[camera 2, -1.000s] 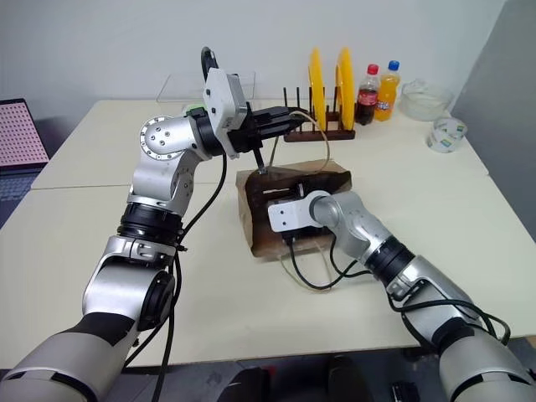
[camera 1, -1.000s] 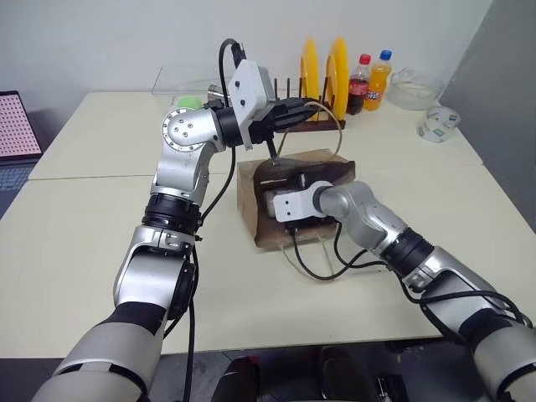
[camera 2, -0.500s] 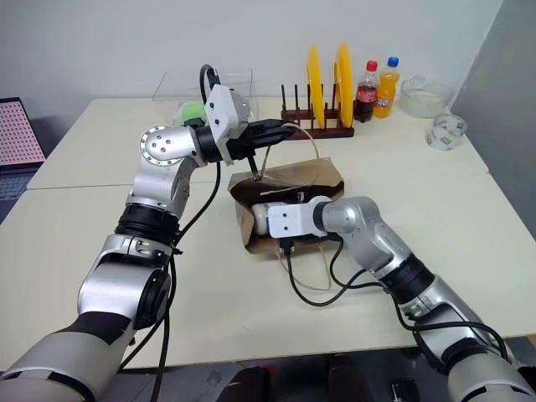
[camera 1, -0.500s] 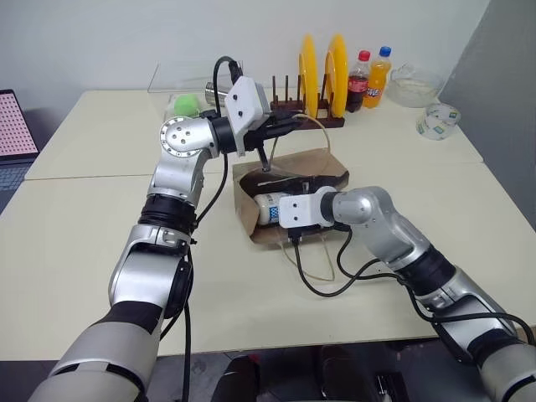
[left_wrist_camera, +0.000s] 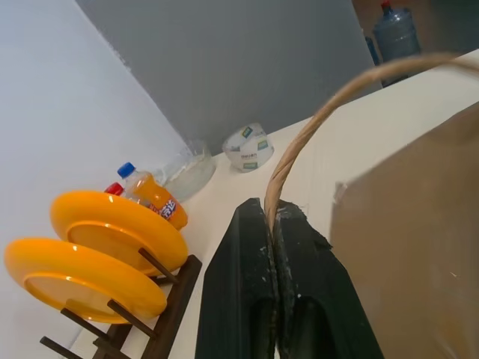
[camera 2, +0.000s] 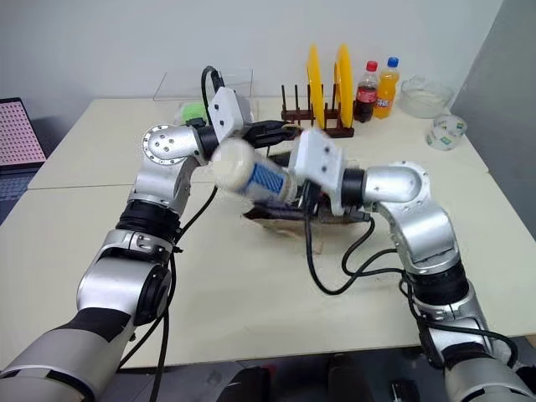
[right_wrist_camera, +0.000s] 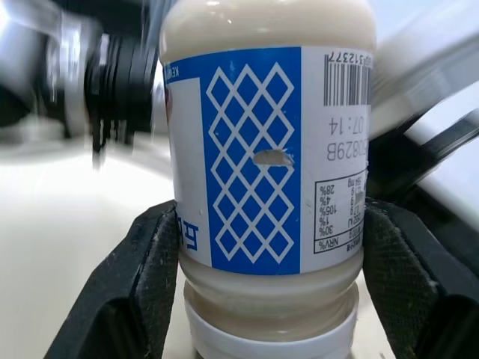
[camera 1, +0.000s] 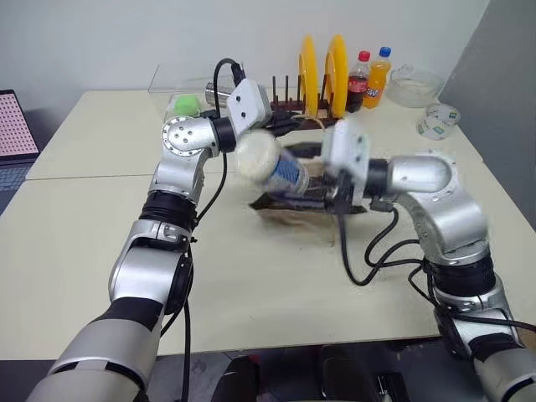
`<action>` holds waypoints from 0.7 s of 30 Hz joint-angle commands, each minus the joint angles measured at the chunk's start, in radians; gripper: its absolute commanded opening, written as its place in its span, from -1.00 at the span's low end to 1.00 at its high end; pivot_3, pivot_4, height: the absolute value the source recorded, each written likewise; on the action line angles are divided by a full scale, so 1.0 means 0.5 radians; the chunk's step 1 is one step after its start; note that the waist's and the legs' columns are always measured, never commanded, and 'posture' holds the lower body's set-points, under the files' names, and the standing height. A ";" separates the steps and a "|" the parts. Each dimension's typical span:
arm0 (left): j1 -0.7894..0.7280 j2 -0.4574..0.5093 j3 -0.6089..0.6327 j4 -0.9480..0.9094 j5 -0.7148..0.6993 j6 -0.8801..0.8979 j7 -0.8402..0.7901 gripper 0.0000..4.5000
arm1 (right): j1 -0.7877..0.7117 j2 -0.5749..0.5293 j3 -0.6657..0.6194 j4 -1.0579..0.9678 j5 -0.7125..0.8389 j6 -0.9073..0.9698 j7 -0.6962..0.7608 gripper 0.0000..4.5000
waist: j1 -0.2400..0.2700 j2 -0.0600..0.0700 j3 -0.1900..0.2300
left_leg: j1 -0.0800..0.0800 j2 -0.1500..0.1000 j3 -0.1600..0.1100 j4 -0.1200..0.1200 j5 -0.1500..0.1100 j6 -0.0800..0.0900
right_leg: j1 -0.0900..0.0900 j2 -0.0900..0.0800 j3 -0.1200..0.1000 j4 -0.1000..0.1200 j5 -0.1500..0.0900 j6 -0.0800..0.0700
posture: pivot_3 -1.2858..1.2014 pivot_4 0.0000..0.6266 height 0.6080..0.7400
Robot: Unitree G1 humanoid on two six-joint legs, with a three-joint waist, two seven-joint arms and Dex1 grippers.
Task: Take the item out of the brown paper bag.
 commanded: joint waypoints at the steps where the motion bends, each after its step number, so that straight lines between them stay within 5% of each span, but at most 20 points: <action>1: -0.074 0.001 0.009 -0.004 0.005 -0.036 0.031 -1.00 | -0.089 0.063 -0.307 -0.091 0.338 0.208 -0.201 0.36 | 0.001 0.000 0.000 | 0.000 0.000 0.000 0.000 0.000 0.000 | 0.000 0.000 0.000 0.001 0.000 0.000 | 0.03 -0.52 1.00; 7: -0.088 -0.002 0.008 0.016 0.020 -0.048 0.043 -1.00 | -0.185 0.022 -0.717 0.069 0.510 0.203 -0.599 0.36 | 0.001 0.000 0.000 | 0.001 0.000 0.001 0.000 0.000 0.002 | -0.002 0.000 0.001 0.006 0.000 0.000 | 0.03 -0.52 1.00; 9: -0.087 0.005 0.011 0.006 0.017 -0.044 0.043 -1.00 | -0.094 -0.225 -0.723 0.118 0.338 0.095 -0.585 0.36 | 0.003 0.000 0.000 | 0.000 -0.001 0.001 0.000 0.000 0.002 | -0.002 -0.001 0.001 0.006 0.000 0.000 | 0.03 -0.52 1.00; 16: -0.090 0.019 0.006 0.025 0.020 -0.055 0.050 -1.00 | 0.533 -1.024 -0.460 0.417 -0.373 -0.509 -0.451 0.36 | 0.023 0.000 0.001 | 0.000 -0.001 0.009 -0.001 -0.003 0.007 | -0.001 -0.001 0.004 0.002 0.000 0.000 | 0.03 -0.52 1.00; 21: -0.098 0.000 -0.005 0.037 0.022 -0.068 0.047 -1.00 | 0.771 -1.225 -0.097 0.622 -0.760 -0.817 -0.405 0.36 | -0.015 0.001 0.001 | 0.004 0.001 0.017 -0.001 -0.002 0.009 | -0.002 -0.001 0.011 0.006 0.000 0.001 | 0.03 -0.52 1.00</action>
